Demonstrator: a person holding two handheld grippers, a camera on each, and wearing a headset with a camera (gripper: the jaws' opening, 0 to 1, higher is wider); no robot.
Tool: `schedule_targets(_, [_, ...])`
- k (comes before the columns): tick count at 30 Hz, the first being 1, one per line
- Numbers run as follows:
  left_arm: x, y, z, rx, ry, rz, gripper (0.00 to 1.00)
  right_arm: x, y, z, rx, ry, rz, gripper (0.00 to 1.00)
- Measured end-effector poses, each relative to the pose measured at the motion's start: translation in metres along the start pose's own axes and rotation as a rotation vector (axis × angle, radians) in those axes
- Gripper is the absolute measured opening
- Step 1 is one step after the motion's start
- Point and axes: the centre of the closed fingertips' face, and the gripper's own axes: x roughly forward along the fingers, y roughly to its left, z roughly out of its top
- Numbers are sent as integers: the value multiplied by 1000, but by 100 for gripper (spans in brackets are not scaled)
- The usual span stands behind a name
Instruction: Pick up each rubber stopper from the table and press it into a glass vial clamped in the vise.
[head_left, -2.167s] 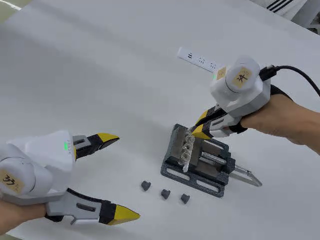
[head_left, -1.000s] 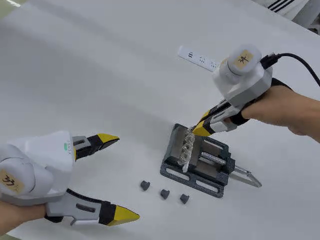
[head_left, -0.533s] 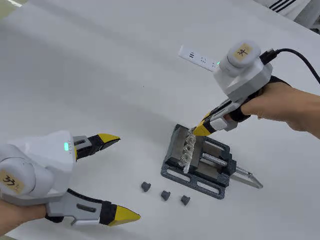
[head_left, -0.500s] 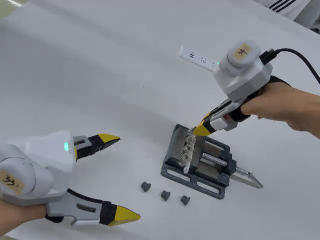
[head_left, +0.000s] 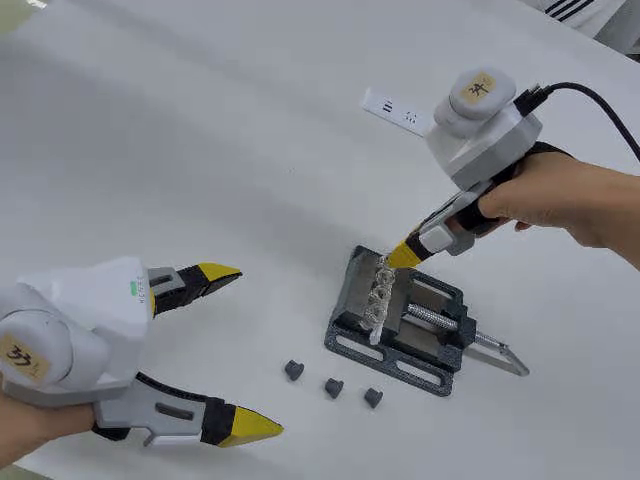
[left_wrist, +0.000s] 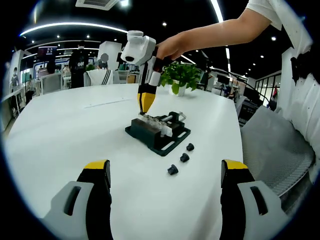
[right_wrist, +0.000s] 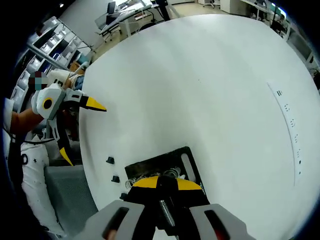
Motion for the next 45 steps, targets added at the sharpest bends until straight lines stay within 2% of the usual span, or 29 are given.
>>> schedule_targets(2, [1,-1,0,0,-1,-1,90,0,3,-2,-31,-7,-5,6])
schedule_targets(5, [1,-2,-1,-3,0,-4,90,-1,0,0,-59,-12,-13,7])
schedule_targets(8, [2,-3,-2,-5,2,-5,90,0,5,-2,-72,-15,-20,8])
schedule_targets(13, [2,-2,-2,-8,-1,-4,90,-1,2,-2,-97,-9,-30,10])
schedule_targets(30, [5,-4,-1,-8,-2,-13,90,-5,4,-1,-118,-27,-38,5])
schedule_targets(38, [5,-3,2,-1,-7,-14,90,-6,7,-1,-117,-27,-27,4])
schedule_targets(45, [6,-3,8,12,-13,-16,88,-13,13,-1,-129,-52,-27,4])
